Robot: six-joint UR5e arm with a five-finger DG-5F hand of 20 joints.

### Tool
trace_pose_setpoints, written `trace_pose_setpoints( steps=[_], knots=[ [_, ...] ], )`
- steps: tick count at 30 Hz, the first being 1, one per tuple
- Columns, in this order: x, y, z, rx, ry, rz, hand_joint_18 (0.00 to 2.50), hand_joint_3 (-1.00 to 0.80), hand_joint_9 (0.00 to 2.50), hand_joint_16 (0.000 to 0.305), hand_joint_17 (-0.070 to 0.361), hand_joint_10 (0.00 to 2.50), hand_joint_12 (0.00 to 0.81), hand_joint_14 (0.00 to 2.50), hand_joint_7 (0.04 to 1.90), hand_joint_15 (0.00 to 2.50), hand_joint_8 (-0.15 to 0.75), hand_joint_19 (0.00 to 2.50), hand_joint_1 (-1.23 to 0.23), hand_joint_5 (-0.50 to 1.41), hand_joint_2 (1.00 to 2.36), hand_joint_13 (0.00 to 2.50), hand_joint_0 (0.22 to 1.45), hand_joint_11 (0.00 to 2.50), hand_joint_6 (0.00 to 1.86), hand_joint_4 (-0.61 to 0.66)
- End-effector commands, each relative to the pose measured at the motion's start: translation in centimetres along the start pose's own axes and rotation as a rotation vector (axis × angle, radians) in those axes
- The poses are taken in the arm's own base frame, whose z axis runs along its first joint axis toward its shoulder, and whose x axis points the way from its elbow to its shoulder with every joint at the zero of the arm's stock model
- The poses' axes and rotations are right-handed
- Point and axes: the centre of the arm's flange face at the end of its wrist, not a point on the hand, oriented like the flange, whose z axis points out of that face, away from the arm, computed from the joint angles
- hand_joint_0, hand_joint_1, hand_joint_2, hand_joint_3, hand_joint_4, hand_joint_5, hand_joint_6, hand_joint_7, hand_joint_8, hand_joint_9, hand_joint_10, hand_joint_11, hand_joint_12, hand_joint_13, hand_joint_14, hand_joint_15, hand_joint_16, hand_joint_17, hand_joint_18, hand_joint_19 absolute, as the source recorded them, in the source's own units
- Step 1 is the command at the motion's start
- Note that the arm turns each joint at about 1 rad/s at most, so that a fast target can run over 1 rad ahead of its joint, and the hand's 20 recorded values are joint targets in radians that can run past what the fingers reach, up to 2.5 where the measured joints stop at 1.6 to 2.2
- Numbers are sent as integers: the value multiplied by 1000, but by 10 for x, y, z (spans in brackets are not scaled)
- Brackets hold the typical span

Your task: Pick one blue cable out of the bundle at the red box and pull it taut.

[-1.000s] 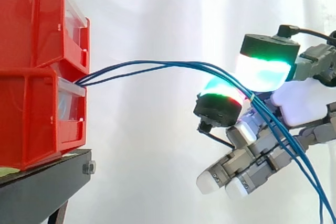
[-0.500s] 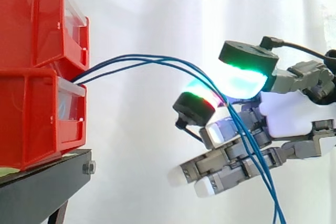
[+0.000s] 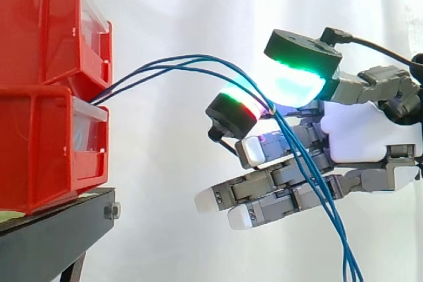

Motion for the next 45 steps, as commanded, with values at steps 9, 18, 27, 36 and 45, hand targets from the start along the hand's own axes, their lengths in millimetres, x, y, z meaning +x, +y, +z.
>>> trace_pose_setpoints(
  steps=[9,18,27,36,45],
  knots=[
    [5,-1,-1,1,-5,-1,371,-383,932,49,111,13,351,7,1061,162,261,203,-701,-143,1008,384,603,689,909,-26],
    [5,0,0,-1,-5,0,447,-245,1116,58,130,12,382,6,1067,166,301,195,-600,-104,1009,483,580,690,881,-15],
    [6,0,-1,-1,-5,0,557,-206,1293,63,141,13,392,7,1153,178,311,191,-545,-50,1008,593,589,662,816,114],
    [6,-1,-1,1,-5,-1,566,-244,1315,58,130,16,371,8,1159,198,348,201,-530,-32,1011,622,599,640,794,226],
    [6,-1,-1,1,-6,1,561,-280,1319,54,122,17,358,8,1145,206,349,230,-517,-34,1012,627,600,637,795,223]
  ],
)
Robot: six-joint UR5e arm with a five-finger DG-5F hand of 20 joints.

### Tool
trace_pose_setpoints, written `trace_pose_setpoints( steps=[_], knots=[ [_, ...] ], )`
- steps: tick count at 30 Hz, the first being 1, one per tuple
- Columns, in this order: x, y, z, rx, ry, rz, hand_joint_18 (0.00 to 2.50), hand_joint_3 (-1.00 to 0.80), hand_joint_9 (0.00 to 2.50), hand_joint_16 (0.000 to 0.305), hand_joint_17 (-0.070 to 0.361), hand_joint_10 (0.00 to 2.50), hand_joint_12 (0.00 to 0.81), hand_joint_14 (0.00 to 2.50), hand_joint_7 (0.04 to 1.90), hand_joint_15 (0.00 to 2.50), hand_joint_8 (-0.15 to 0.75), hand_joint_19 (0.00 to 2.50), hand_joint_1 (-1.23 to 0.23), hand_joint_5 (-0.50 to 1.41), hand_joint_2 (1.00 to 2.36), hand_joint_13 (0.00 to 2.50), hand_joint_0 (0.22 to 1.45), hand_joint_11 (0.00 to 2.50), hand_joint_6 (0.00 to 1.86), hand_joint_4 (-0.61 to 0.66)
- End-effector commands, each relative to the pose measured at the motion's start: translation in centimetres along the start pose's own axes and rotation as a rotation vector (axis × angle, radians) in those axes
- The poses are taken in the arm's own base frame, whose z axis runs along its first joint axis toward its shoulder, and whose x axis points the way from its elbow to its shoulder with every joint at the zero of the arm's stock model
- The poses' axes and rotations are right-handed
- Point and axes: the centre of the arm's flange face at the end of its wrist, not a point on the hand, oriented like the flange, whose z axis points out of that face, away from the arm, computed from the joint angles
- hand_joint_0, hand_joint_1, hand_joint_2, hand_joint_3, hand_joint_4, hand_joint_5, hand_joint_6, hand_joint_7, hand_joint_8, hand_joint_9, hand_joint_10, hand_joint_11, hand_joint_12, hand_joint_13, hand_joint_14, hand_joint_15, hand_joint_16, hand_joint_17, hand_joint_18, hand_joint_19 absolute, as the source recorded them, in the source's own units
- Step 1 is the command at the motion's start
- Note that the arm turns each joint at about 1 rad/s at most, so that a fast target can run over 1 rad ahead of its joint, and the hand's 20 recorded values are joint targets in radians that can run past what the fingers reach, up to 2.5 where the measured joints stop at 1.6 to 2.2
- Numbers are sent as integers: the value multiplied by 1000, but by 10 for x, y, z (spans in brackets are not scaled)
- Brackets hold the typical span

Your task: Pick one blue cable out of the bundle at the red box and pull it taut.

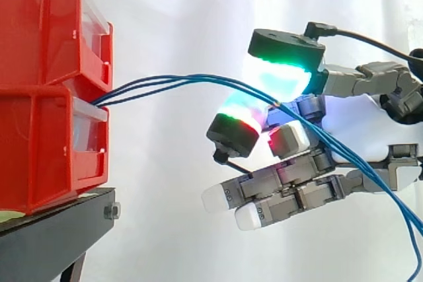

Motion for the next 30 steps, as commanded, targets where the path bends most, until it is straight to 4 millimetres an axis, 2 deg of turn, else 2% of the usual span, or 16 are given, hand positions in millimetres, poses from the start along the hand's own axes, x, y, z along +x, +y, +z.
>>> trace_pose_setpoints(
  steps=[1,15,19,25,30],
  knots=[
    [0,0,0,1,1,0,560,-282,1320,54,122,14,359,9,1145,211,350,229,-516,-35,1012,636,599,639,795,223],
    [0,0,0,0,1,3,547,-379,1334,52,117,16,346,10,1177,235,357,258,-497,-38,1009,640,574,739,792,150],
    [0,0,0,1,1,3,565,-495,1335,54,121,18,355,10,1163,241,367,256,-522,-40,1000,648,535,737,795,157],
    [0,-1,0,2,1,-1,593,-500,1329,57,129,16,371,9,1143,238,382,249,-520,-45,1000,657,491,723,800,147],
    [0,-1,0,2,1,-1,615,-500,1275,60,136,14,390,9,1101,230,393,238,-663,-60,1000,657,453,741,825,146]
  ],
)
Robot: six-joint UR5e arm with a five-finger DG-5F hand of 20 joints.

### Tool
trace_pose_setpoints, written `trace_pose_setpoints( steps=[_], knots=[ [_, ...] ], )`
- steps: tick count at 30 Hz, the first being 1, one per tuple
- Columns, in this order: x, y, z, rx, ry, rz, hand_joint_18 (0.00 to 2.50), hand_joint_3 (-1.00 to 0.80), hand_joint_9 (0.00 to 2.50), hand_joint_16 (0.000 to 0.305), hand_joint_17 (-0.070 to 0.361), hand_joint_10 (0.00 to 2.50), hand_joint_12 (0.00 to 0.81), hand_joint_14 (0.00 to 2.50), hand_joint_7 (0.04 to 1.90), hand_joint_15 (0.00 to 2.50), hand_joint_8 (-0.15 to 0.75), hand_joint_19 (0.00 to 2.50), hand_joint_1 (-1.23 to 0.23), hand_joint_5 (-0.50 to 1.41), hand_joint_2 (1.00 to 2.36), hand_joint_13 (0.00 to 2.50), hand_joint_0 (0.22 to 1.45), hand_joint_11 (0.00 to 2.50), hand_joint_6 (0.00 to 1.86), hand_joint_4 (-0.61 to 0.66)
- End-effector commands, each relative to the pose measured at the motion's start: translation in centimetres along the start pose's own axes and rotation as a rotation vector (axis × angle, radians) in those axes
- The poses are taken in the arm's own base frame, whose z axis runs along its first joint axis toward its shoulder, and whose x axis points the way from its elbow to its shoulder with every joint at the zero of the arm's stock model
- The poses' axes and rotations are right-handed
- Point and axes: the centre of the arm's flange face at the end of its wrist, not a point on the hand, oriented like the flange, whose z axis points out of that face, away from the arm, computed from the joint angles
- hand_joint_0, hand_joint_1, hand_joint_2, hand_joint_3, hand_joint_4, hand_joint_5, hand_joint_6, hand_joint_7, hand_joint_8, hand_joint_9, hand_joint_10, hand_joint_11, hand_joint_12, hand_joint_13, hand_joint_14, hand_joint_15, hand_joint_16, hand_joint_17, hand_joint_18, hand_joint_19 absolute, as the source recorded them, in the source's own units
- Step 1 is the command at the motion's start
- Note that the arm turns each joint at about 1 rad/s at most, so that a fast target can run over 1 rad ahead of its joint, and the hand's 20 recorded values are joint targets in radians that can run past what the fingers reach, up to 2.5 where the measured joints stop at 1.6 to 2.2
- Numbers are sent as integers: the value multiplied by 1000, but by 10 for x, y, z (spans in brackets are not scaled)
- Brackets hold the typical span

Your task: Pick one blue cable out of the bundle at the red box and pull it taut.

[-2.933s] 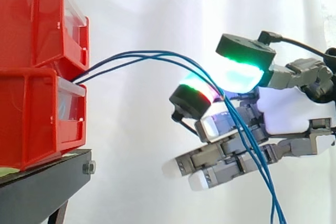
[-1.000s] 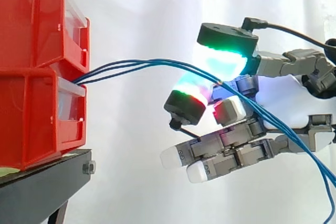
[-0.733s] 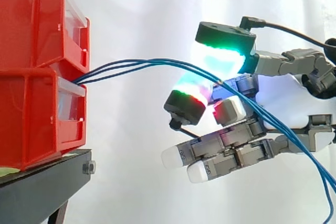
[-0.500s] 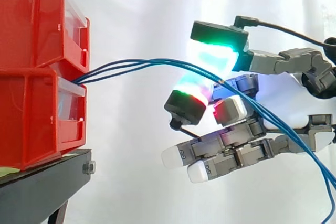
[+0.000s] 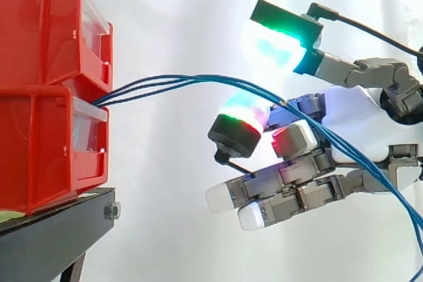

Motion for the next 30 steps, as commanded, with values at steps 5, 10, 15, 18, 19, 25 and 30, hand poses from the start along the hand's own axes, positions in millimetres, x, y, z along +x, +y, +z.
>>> trace_pose_setpoints(
  steps=[5,10,15,18,19,25,30],
  knots=[
    [0,0,0,2,-1,-1,567,-500,1159,54,121,17,358,10,1127,243,355,258,-852,-92,1000,611,553,797,860,142],
    [0,0,0,2,0,-1,562,-500,1097,52,117,19,348,11,1106,253,341,266,-871,-107,1000,600,628,816,878,126],
    [0,-1,0,3,-1,-1,588,-364,1109,52,117,18,347,11,1120,261,343,270,-872,-112,1010,618,654,843,890,97],
    [1,0,0,2,2,-1,599,-302,1124,51,116,17,347,12,1109,267,349,276,-861,-112,1014,630,651,855,904,71],
    [0,-1,0,3,-1,-1,600,-294,1127,51,116,16,347,11,1089,272,348,283,-857,-112,1014,635,647,861,907,60],
    [1,-1,-1,3,0,-1,588,-322,1141,52,116,17,346,12,1049,285,344,291,-786,-111,1012,631,608,858,913,57],
    [1,0,0,0,0,0,569,-375,1156,52,117,15,348,12,1068,290,351,303,-691,-117,1008,623,587,882,897,84]
  ],
)
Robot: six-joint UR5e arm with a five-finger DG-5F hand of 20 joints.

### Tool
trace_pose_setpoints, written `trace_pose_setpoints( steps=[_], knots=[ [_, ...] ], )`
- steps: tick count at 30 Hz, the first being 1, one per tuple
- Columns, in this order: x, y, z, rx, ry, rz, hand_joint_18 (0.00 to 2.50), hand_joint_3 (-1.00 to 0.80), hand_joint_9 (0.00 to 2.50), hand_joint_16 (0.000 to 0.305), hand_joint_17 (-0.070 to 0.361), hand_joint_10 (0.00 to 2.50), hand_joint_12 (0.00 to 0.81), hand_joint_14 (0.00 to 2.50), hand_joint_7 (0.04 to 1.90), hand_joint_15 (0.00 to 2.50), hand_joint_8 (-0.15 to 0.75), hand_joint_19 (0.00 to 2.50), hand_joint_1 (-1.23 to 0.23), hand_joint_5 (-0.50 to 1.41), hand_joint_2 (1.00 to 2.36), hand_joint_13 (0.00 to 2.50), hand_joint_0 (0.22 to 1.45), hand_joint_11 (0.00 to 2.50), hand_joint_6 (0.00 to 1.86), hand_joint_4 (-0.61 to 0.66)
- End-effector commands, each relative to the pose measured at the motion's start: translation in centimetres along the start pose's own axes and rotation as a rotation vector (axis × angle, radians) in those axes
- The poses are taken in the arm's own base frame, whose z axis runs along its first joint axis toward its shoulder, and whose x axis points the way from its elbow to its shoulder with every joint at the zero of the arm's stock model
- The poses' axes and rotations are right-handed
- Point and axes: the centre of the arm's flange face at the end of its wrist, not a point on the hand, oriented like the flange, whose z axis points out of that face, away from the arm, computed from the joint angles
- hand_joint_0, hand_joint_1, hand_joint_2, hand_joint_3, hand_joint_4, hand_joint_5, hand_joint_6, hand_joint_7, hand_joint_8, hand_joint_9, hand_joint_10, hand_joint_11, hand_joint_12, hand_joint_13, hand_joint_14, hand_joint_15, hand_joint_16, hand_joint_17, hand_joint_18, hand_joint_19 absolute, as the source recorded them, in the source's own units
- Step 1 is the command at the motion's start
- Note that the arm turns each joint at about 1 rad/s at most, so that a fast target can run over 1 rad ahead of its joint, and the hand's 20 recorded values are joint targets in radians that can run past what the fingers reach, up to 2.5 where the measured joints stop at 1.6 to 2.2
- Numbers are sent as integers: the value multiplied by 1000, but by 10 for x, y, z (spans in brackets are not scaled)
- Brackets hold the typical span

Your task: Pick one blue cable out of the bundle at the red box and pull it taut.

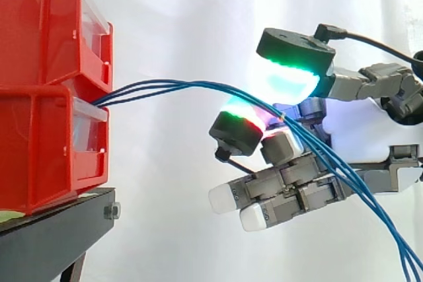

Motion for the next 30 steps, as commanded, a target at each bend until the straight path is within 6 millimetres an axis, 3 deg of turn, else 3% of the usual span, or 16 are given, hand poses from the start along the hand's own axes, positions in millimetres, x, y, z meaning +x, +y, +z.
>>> trace_pose_setpoints(
  steps=[1,8,11,14,30],
  knots=[
    [0,1,0,-3,0,1,569,-393,1175,52,118,17,349,12,1060,289,350,302,-676,-123,1008,624,585,908,898,77],
    [0,0,0,0,1,-6,564,-408,1343,53,119,15,351,12,1026,291,333,301,-665,-144,1007,634,577,1248,904,64],
    [0,1,0,-3,0,-11,565,-415,1386,53,120,13,351,12,1019,289,333,301,-663,-146,1006,642,576,1292,904,65],
    [1,-16,3,12,-5,-18,566,-422,1415,53,120,13,351,12,1012,293,331,301,-660,-149,1006,647,571,1316,901,68],
    [2,-15,5,-3,-6,-14,571,-500,1434,56,125,9,360,13,987,314,333,302,-659,-155,1000,672,537,1423,891,87]
  ],
)
